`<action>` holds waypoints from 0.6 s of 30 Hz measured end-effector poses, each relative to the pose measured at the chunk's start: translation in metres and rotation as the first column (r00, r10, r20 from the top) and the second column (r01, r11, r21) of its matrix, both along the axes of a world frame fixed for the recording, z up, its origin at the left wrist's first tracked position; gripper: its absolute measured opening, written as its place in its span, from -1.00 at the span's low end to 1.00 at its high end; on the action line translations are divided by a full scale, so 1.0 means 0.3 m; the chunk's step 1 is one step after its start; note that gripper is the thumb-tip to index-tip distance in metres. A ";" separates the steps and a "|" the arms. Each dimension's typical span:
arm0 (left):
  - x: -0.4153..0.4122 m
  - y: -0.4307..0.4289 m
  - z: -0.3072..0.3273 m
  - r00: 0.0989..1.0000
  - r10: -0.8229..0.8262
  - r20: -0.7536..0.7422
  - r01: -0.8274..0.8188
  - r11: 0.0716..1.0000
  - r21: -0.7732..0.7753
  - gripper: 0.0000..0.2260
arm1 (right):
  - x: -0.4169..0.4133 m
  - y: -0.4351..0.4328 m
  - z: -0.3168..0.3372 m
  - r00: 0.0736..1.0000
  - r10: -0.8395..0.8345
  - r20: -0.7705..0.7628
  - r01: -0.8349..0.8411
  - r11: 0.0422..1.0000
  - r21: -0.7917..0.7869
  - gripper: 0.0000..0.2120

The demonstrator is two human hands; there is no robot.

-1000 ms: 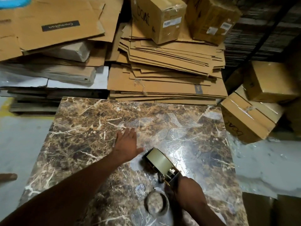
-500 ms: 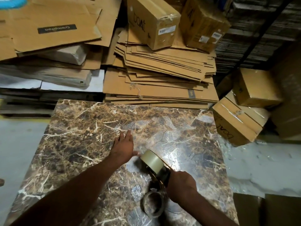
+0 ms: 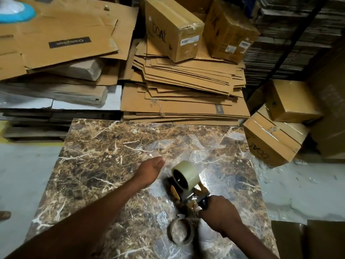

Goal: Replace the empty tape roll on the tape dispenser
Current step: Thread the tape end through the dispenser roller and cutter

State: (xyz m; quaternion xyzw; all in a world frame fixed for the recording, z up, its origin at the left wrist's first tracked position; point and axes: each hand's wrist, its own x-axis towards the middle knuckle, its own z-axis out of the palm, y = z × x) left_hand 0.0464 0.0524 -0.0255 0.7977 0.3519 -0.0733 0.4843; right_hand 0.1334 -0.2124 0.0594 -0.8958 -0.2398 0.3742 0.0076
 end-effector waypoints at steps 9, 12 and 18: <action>-0.118 0.112 0.106 0.964 0.259 0.055 -0.216 0.889 -0.403 -0.59 | -0.032 0.243 -0.081 0.982 -0.099 -0.159 0.154 0.909 0.388 -0.44; -0.158 0.163 0.071 0.965 0.255 0.063 -0.225 0.925 -0.305 -0.44 | -0.065 0.292 -0.153 0.998 -0.020 0.054 -0.007 0.895 0.446 -0.33; -0.208 0.153 0.012 0.977 0.211 0.024 -0.205 0.968 -0.141 -0.28 | -0.106 0.330 -0.261 0.961 0.149 0.232 -0.223 0.914 0.338 -0.59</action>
